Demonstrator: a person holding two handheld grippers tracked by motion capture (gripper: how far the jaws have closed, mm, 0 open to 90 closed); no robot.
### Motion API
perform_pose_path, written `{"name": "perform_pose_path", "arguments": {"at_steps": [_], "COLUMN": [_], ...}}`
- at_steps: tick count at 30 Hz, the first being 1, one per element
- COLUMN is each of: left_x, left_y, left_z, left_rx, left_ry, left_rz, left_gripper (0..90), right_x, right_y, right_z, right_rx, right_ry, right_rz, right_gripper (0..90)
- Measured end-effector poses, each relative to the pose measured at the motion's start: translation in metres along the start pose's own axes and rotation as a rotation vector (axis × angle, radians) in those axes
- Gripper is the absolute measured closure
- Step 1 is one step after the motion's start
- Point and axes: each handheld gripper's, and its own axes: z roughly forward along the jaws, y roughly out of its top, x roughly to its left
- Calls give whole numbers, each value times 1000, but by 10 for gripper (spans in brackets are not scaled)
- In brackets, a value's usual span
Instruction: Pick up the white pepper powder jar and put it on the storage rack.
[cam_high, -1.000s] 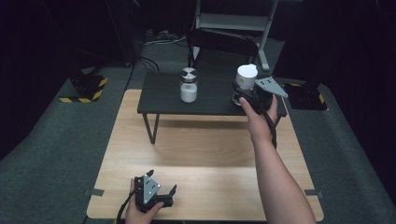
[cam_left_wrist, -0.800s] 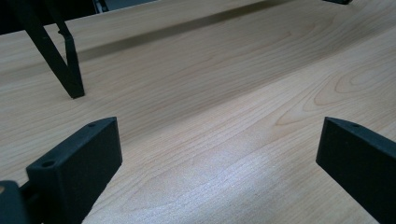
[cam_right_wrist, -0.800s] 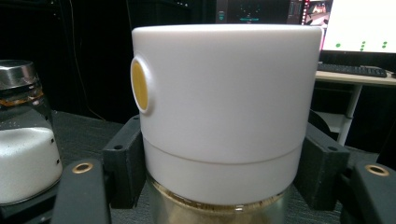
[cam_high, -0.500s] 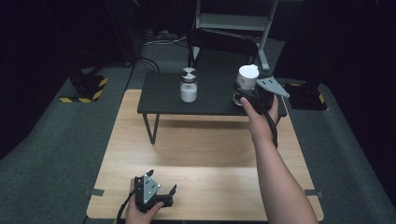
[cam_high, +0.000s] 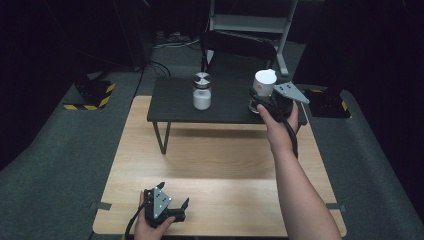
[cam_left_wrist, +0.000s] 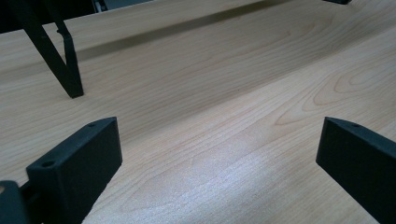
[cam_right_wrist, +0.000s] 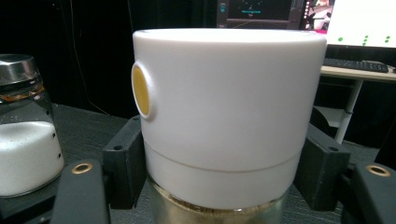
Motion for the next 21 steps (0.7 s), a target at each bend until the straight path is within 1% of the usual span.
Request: {"name": "perform_pose_path", "arguments": {"at_steps": [3, 7, 9, 10, 11, 12, 13, 14, 15, 17, 18, 21], "left_x": [0, 0, 0, 0, 0, 0, 0, 0, 0, 0, 0, 0], "left_y": [0, -1, -2, -2, -2, -2, -1, -1, -1, -1, -1, 0], "left_z": [0, 0, -1, -1, -1, -1, -1, 0, 0, 0, 0, 0], "left_rx": [-2, -4, -10, -10, -10, -9, -7, -5, -5, -5, -5, -3], "left_ry": [1, 0, 1, 1, 0, 1, 1, 0, 0, 0, 0, -3], "left_rz": [-5, 5, 1, 1, 2, 1, 1, 1, 1, 0, 1, 4], "left_gripper": [7, 7, 7, 7, 7, 7, 7, 8, 7, 8, 7, 7], "right_x": [0, -3, -5, -5, -6, -6, -6, -4, -4, -7, -8, -7], "right_y": [1, 3, 6, 6, 7, 9, 9, 8, 8, 9, 10, 9], "right_z": [0, -1, -2, -2, -2, -2, -3, -4, -4, -3, -3, -4], "right_rx": [3, 7, 9, 9, 13, 19, 18, 15, 15, 28, 37, 33], "right_ry": [2, 11, 19, 19, 20, 15, 12, -8, -8, 5, 6, 6], "right_rz": [0, 7, 10, 10, 13, 20, 25, 25, 25, 28, 22, 17], "right_gripper": [300, 279, 231, 231, 192, 124, 86, 37, 37, 0, 1, 1]}}
